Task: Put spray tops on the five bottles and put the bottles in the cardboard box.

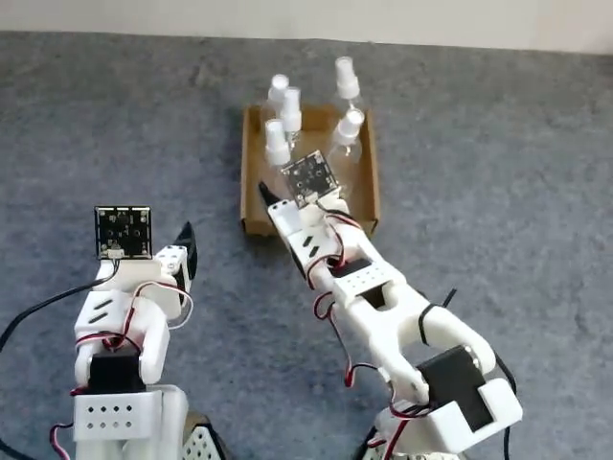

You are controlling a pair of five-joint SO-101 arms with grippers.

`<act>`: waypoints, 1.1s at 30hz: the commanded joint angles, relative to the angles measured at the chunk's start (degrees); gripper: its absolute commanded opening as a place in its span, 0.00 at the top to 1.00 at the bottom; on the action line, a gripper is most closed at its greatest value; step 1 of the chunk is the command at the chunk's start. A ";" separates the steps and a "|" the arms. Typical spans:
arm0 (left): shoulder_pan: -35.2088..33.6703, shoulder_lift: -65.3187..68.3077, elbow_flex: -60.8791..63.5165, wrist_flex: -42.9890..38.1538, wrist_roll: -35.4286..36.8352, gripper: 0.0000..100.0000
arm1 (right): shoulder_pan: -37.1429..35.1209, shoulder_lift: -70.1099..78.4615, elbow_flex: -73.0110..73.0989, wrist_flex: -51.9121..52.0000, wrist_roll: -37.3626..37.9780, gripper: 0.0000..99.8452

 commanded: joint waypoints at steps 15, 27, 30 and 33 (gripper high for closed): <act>-0.48 -0.04 -0.13 -1.58 0.18 0.86 | -3.21 -3.38 3.82 -0.31 4.84 0.83; -0.48 0.04 -0.13 -1.58 0.18 0.86 | -3.12 -11.82 6.90 7.52 4.66 0.81; -0.48 0.04 -0.13 -1.58 0.18 0.86 | -3.12 -11.82 6.90 7.60 4.66 0.74; -0.48 0.04 -0.13 -1.58 0.18 0.86 | -3.12 -12.00 6.90 7.69 4.66 0.73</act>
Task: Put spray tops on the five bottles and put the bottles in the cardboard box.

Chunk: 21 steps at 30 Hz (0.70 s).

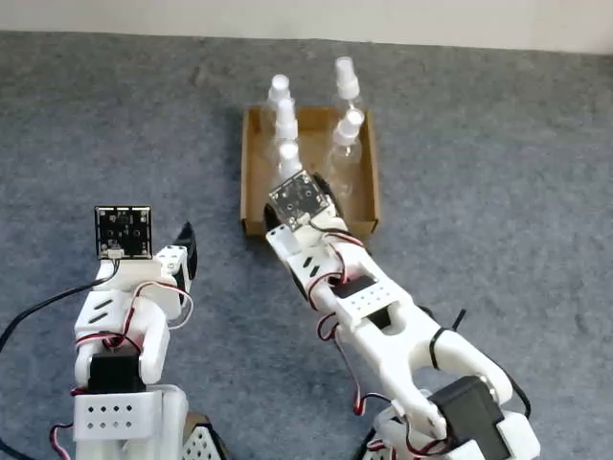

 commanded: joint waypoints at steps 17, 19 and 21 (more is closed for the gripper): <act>-0.48 -0.40 0.92 -1.76 0.18 0.86 | -0.84 -6.46 -2.77 11.38 0.70 0.74; -0.48 -0.40 0.92 -1.76 0.09 0.86 | -0.57 -10.42 -2.68 14.81 0.70 0.74; -0.48 -0.40 1.01 -1.76 0.09 0.86 | -0.48 -14.46 -2.59 18.15 0.70 0.74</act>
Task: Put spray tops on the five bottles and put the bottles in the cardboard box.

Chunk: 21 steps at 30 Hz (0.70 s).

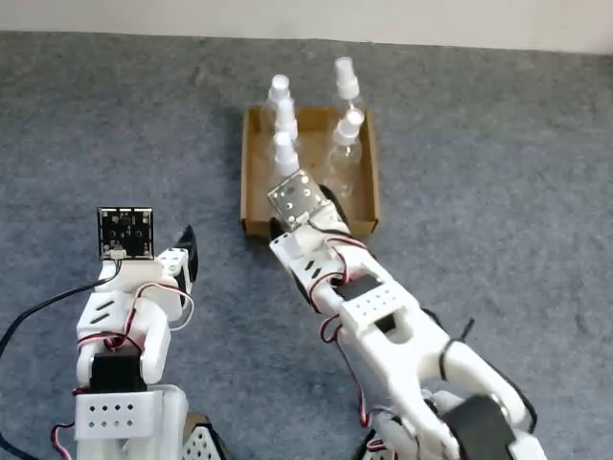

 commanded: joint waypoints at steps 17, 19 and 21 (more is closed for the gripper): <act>-1.10 -0.48 -0.75 -1.58 0.09 0.86 | 9.54 -40.75 12.44 25.80 1.05 0.97; -2.33 -0.48 -1.27 -1.41 0.09 0.86 | 13.85 -45.67 14.55 28.62 1.14 0.98; -4.53 -0.48 -2.51 -1.32 0.09 0.86 | 17.98 -50.77 16.31 32.04 1.14 0.98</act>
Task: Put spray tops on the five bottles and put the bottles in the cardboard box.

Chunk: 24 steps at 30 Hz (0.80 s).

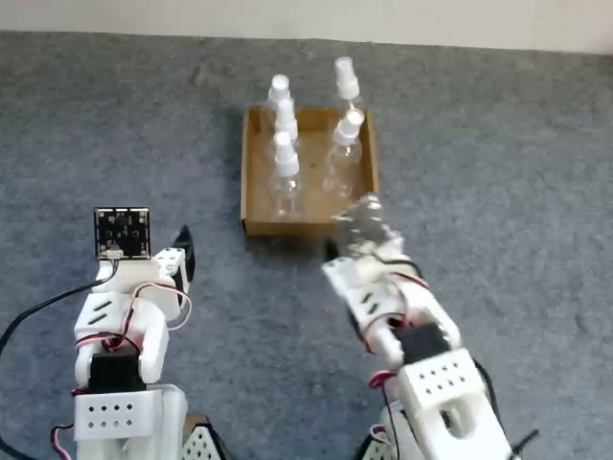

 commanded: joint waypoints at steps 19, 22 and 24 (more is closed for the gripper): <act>-9.63 -20.79 -6.20 27.69 -5.45 0.99 | 11.65 -39.69 24.31 30.29 10.73 0.98; -6.37 -17.63 1.19 24.79 -10.64 0.99 | 11.65 -39.69 25.10 30.37 10.73 0.98; -4.79 -16.84 6.55 20.66 -13.27 0.99 | 11.74 -39.60 25.98 30.73 10.73 0.98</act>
